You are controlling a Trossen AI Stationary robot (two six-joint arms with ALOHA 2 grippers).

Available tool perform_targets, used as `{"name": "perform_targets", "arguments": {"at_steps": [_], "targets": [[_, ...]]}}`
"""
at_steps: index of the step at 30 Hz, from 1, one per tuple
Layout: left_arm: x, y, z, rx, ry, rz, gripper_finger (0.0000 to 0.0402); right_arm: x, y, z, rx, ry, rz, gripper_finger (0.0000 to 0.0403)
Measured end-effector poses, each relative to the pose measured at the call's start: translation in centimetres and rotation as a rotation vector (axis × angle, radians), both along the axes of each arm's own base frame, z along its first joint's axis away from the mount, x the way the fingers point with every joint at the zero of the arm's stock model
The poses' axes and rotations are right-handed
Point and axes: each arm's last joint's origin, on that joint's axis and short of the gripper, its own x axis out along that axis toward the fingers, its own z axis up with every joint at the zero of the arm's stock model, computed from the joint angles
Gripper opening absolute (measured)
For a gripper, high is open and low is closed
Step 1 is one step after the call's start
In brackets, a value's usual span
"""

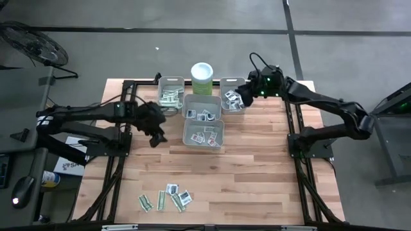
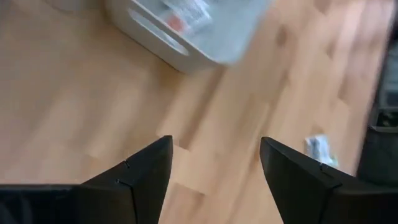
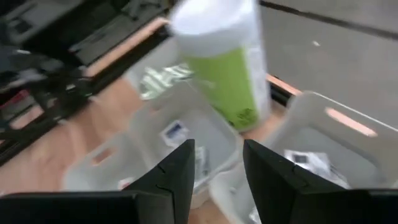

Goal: Pick & Place First Aid Supplies
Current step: Put the right towelette pack into the right bin

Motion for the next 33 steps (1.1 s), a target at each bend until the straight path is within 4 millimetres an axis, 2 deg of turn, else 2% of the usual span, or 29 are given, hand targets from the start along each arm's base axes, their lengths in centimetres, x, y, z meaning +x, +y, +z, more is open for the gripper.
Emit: {"name": "perform_targets", "arguments": {"at_steps": [5,9,18,23,28,33], "targets": [[0.8,-2.9,-2.0,-0.072,0.051,-0.075,0.024,0.2,2.5,1.1,-0.041,-0.017,0.104,0.013],[1.4,-5.3,-2.8,-0.078,0.102,-0.081,0.024,0.4,4.3,1.3,-0.034,-0.007,0.169,0.013],[2.1,-9.8,-5.1,-0.291,0.325,0.211,0.024,1.1,7.7,1.0,-0.015,0.043,0.312,0.013],[3.1,-12.2,-6.9,-0.398,0.42,0.294,0.024,1.6,9.5,0.9,-0.007,0.05,0.381,0.013],[3.7,-13.8,-8.0,-0.409,0.415,0.338,0.024,2.2,12.5,1.2,-0.02,0.012,0.499,0.013],[3.8,-14.3,-8.2,-0.419,0.393,0.362,0.024,3.5,16.1,1.2,-0.023,-0.043,0.563,0.0115]]}}
